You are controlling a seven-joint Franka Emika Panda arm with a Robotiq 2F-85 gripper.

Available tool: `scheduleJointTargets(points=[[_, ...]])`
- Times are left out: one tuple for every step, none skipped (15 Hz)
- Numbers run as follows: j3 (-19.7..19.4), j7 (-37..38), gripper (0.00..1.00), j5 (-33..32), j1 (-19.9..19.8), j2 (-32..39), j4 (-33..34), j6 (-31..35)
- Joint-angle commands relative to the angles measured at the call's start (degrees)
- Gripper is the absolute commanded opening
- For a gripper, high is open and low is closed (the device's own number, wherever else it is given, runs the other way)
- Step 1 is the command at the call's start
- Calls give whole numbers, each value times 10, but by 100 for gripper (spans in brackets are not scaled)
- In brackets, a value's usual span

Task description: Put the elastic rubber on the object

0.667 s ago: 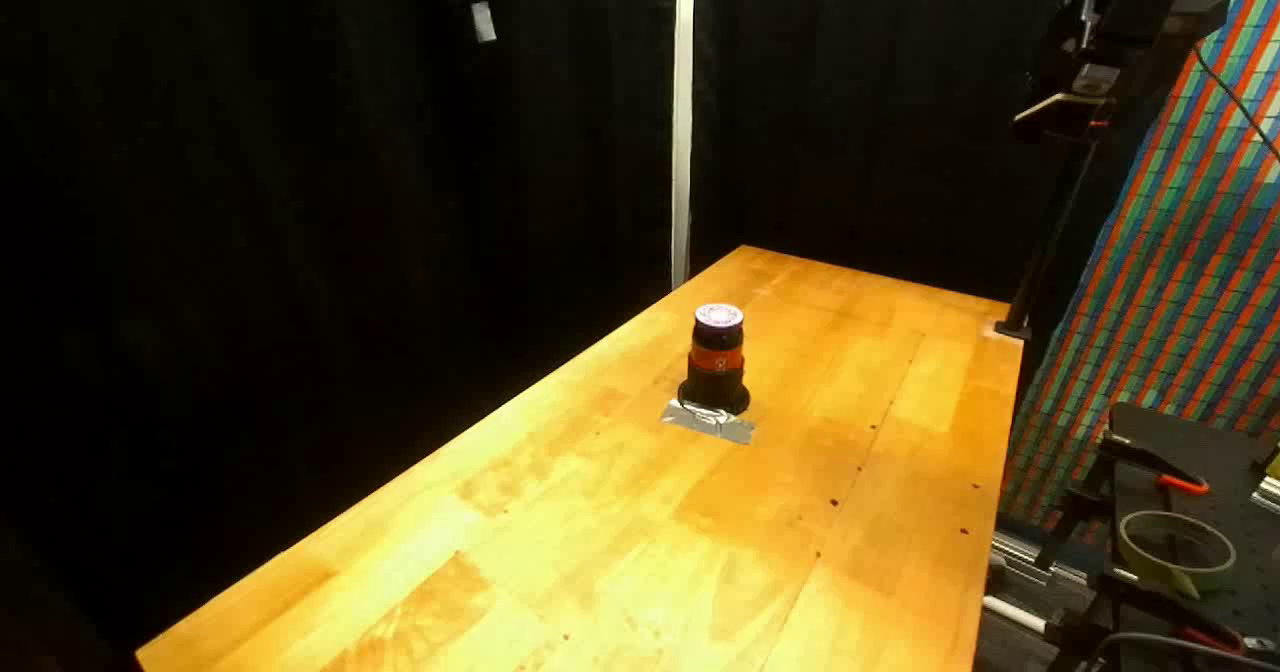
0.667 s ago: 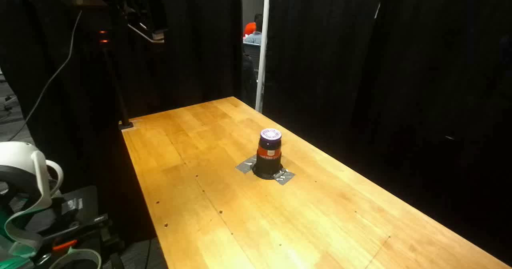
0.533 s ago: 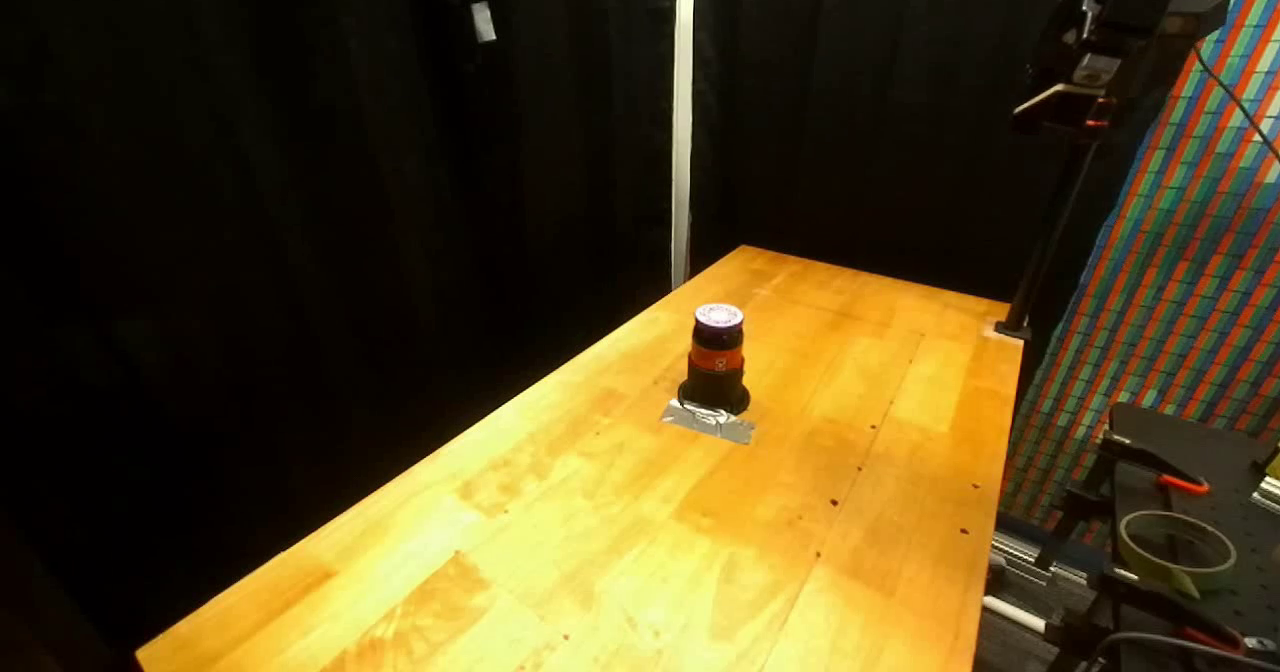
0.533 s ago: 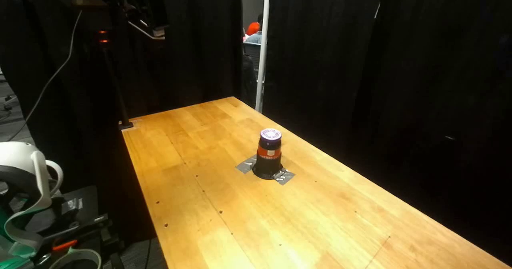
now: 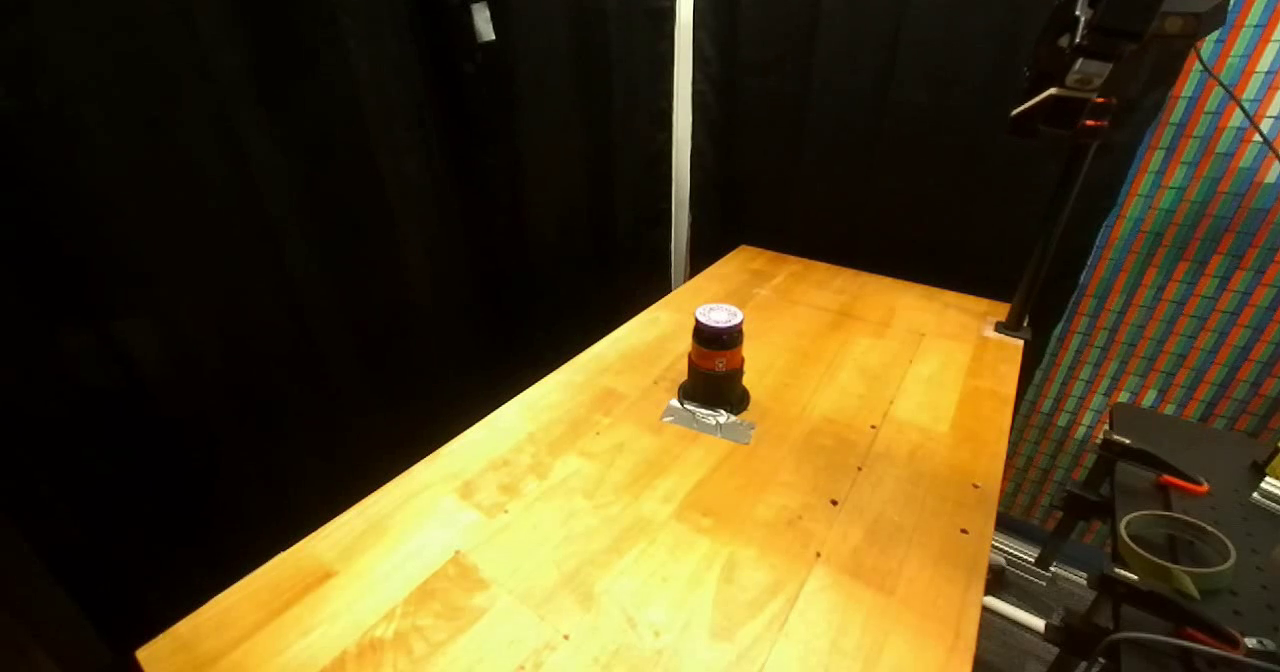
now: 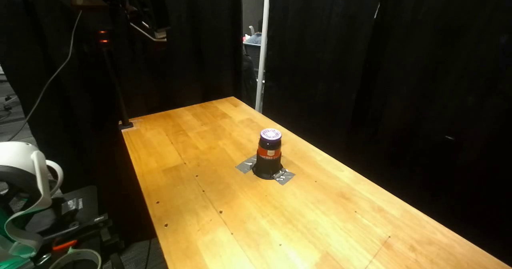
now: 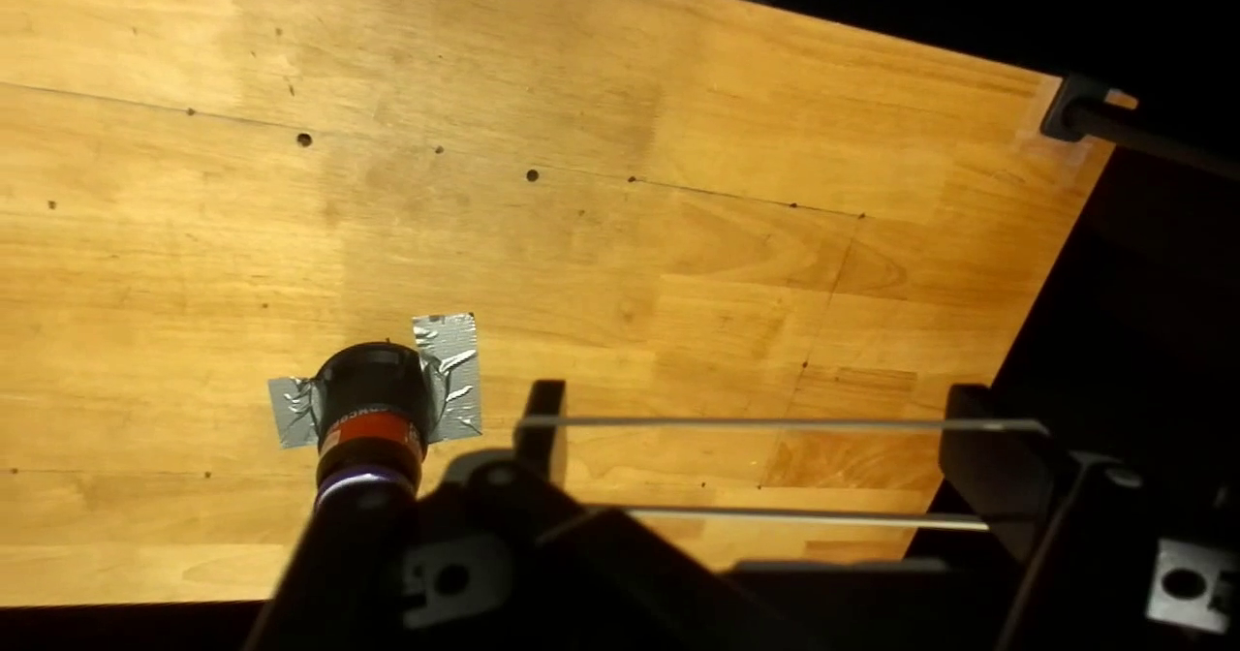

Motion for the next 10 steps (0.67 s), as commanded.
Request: scheduleJointTargets(points=[[-6, -28, 100, -3, -15, 40, 21, 23], [-9, -33, 100, -6, -20, 58, 31, 30], [-13, -44, 100, -7, -22, 78, 42, 34], [-15, -51, 100, -10, -26, 103, 56, 41], [-15, -55, 100, -13, -30, 125, 67, 49], [-12, -48, 100, -23, -38, 154, 84, 54], [-10, -40, 100, -30, -43, 177, 97, 64], [-10, -41, 100, -35, -47, 212, 119, 67], [-8, -37, 100, -43, -50, 239, 139, 65], [-8, -37, 100, -50, -52, 277, 166, 55]])
